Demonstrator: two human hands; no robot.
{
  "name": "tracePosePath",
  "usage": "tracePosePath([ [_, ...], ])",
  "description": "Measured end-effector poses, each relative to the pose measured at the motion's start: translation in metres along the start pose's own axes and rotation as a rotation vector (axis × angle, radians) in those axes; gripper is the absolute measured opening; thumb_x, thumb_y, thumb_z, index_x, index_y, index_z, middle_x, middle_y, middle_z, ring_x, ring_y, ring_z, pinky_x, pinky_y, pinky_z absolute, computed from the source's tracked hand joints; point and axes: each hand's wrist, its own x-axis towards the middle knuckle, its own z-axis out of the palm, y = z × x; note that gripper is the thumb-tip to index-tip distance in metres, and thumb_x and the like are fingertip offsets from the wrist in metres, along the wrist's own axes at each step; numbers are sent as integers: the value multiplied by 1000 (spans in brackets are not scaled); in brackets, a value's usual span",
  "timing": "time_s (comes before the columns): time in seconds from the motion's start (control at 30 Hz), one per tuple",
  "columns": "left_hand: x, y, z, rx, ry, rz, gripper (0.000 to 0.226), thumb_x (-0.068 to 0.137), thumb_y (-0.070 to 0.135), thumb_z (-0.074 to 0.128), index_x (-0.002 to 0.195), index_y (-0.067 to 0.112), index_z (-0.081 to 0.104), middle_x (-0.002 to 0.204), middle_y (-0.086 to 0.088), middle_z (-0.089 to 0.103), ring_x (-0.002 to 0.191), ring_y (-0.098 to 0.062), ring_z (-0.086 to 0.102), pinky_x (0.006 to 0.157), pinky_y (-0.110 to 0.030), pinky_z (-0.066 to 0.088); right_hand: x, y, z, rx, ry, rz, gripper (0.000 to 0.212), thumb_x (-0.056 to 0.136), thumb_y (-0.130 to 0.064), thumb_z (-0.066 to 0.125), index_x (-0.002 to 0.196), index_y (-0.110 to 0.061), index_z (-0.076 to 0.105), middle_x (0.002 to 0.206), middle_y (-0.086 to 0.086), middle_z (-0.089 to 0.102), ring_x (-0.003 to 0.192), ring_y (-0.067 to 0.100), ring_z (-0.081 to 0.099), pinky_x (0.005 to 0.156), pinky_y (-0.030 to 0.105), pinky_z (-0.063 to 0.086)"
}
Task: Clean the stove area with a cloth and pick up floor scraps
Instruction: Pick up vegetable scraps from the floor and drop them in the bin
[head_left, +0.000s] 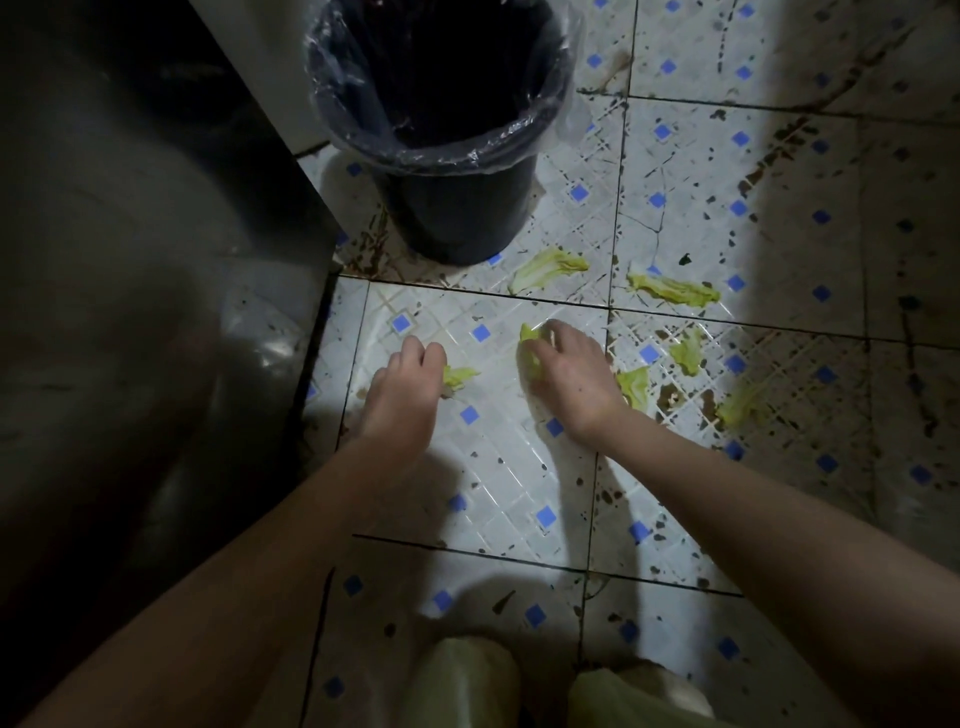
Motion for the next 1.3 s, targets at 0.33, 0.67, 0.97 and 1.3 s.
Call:
tracePosePath([
  [0.33,4,1,4,-17,-13,-49,34,80,-14,50,105,9,48,103,-11,48,79,-22,45,67,-29,30,-1,7,5,-40,-79,7,53,75,2,64,123,-15,52,122,9,47,111,28,43,75,34,40],
  [0.67,4,-1,-2,-33,5,-22,36,78,-13,51,105,11,47,105,-9,47,85,-23,49,71,-30,38,2,9,-2,51,-113,21,41,73,12,58,110,-6,55,110,10,47,105,27,45,76,39,47],
  [0.97,10,7,-19,-56,-4,-82,38,79,-9,56,107,15,44,108,-7,45,87,-21,46,76,-31,38,-6,15,-19,97,-53,-7,32,74,10,56,103,-3,58,103,11,50,100,28,47,75,42,47],
  [1.3,31,24,-85,5,17,-41,48,77,-7,62,116,12,42,116,-11,41,103,-29,49,84,-38,45,-8,18,-81,120,149,-28,34,79,10,50,109,-3,60,105,14,53,96,32,51,75,43,49],
])
